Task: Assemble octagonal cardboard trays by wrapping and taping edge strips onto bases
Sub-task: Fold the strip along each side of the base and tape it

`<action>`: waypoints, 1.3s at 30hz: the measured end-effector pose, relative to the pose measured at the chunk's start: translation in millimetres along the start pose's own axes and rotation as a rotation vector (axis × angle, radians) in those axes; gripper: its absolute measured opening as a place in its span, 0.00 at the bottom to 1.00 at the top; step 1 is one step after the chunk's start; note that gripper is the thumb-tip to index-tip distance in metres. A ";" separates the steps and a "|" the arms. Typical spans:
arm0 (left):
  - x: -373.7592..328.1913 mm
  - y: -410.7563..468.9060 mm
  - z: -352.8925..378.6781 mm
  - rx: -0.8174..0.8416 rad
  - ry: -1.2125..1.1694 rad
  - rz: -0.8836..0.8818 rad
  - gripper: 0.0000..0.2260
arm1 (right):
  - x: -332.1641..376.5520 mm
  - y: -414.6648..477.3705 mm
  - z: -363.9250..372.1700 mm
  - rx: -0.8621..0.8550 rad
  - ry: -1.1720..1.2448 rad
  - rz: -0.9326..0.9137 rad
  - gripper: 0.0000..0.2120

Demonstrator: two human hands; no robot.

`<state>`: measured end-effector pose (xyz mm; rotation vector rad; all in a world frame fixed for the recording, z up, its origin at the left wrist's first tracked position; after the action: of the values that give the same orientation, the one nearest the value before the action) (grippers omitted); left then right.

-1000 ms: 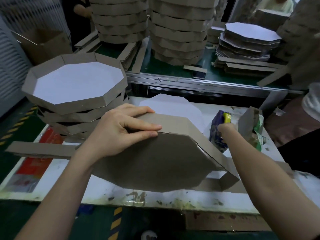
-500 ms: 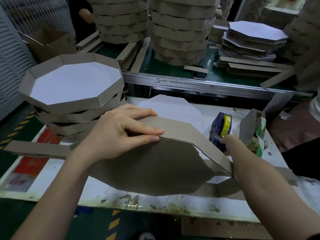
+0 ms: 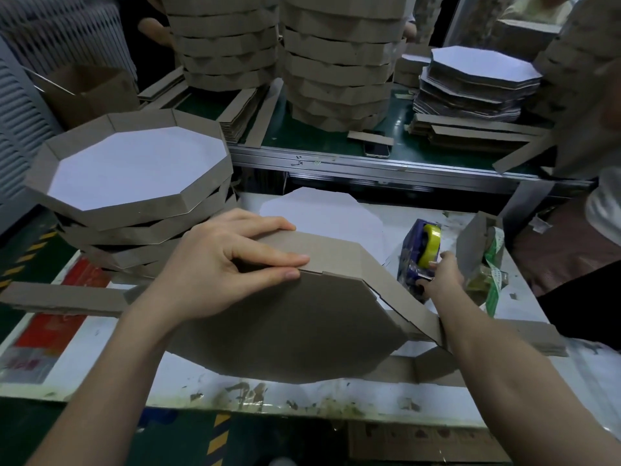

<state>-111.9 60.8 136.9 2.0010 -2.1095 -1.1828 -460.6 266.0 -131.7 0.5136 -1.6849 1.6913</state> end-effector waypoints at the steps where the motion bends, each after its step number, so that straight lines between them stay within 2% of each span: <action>1: -0.8 0.2 0.0 0.003 0.003 0.003 0.14 | -1.9 -1.5 -3.0 -0.002 0.007 -0.010 0.08; 3: -3.8 1.0 1.0 0.009 -0.002 0.017 0.14 | -8.8 1.0 -12.4 -0.012 0.024 -0.017 0.07; 6: -9.5 3.1 4.3 0.024 -0.013 0.040 0.14 | -14.3 4.1 -25.1 -0.027 -0.015 -0.039 0.11; 8: -12.9 3.8 6.2 0.035 -0.010 0.059 0.13 | -15.0 5.2 -26.0 -0.016 -0.078 -0.050 0.09; 9: -14.2 3.8 6.5 0.039 -0.008 0.069 0.13 | -15.3 6.5 -25.6 -0.007 -0.118 -0.054 0.06; 14: -18.8 4.4 9.1 0.052 -0.013 0.095 0.12 | -16.7 19.2 -32.6 -0.027 -0.407 -0.118 0.06; 19: -20.7 6.5 11.1 0.052 0.021 0.111 0.11 | -9.2 22.6 -30.4 -0.026 -0.696 -0.202 0.11; 22: -16.7 5.5 9.9 0.041 0.014 0.100 0.11 | -3.1 25.7 -29.7 -0.132 -0.804 -0.221 0.10; 25: -10.5 3.9 6.8 0.029 0.010 0.078 0.12 | 3.0 25.5 -29.4 -0.228 -0.815 -0.255 0.10; 39: -5.7 0.4 2.8 0.013 0.001 0.057 0.12 | 8.7 33.9 -31.8 -0.266 -0.881 -0.301 0.09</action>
<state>-112.5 67.1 137.8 1.9323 -2.1642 -1.1620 -484.5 301.3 -152.2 1.4393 -2.2243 1.0348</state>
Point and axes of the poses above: each hand's wrist, its own y-axis towards the middle knuckle, its own z-axis out of the palm, x = y × z, the point moved 9 cm from there along y, towards the middle knuckle, and after that the axes turned 10 degrees about z, right-handed, at the moved point
